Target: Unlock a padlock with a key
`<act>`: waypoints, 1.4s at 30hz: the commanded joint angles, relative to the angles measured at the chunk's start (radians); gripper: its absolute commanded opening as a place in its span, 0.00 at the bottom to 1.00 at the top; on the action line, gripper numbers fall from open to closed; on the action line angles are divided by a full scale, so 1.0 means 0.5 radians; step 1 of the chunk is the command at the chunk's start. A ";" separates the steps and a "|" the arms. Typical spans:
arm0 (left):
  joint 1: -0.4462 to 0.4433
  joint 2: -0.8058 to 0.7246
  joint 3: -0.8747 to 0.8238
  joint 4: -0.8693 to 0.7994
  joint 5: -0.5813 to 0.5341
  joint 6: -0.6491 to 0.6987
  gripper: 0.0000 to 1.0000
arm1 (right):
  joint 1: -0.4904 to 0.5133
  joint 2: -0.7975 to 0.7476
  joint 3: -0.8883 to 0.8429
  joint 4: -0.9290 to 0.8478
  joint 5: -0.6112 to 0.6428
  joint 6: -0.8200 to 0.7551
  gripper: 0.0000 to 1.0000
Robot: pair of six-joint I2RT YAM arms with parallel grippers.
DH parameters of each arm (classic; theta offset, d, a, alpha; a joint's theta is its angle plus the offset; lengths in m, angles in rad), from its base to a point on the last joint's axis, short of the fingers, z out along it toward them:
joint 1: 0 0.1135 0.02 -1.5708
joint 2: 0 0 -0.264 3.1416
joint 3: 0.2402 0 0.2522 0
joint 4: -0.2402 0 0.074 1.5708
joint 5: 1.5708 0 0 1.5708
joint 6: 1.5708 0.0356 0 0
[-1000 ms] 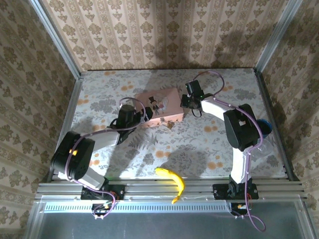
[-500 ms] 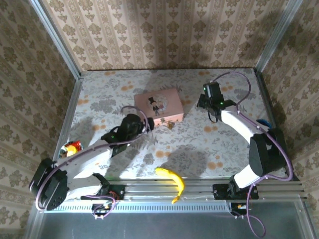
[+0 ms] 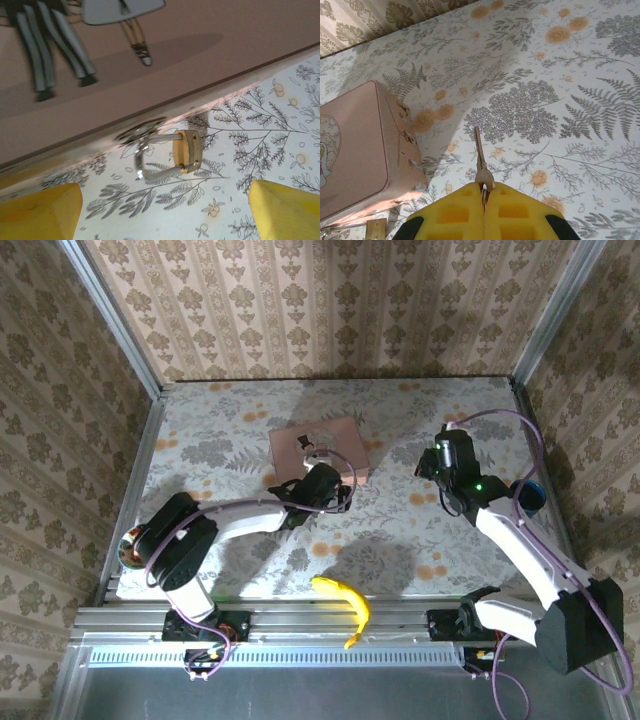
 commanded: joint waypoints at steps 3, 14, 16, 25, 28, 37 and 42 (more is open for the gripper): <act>-0.015 0.172 0.210 -0.189 -0.194 -0.080 0.87 | 0.007 -0.118 -0.098 -0.084 0.074 0.047 0.00; 0.072 0.191 0.201 -0.399 -0.332 -0.147 0.80 | 0.008 -0.132 -0.174 -0.021 0.014 0.067 0.00; 0.071 0.154 0.151 -0.436 -0.335 -0.156 0.77 | 0.006 -0.136 -0.174 -0.021 0.005 0.066 0.00; -0.005 -0.178 -0.040 -0.610 -0.385 -0.218 0.69 | 0.007 -0.206 -0.192 -0.018 -0.035 0.087 0.00; -0.014 -0.234 -0.054 -0.481 -0.307 -0.184 0.72 | 0.008 -0.229 -0.198 -0.029 -0.030 0.087 0.00; -0.023 0.132 0.233 -0.239 -0.221 -0.207 0.95 | 0.006 -0.275 -0.210 -0.055 -0.026 0.072 0.00; -0.045 0.330 0.471 -0.446 -0.490 -0.416 0.93 | 0.009 -0.294 -0.217 -0.052 -0.029 0.063 0.00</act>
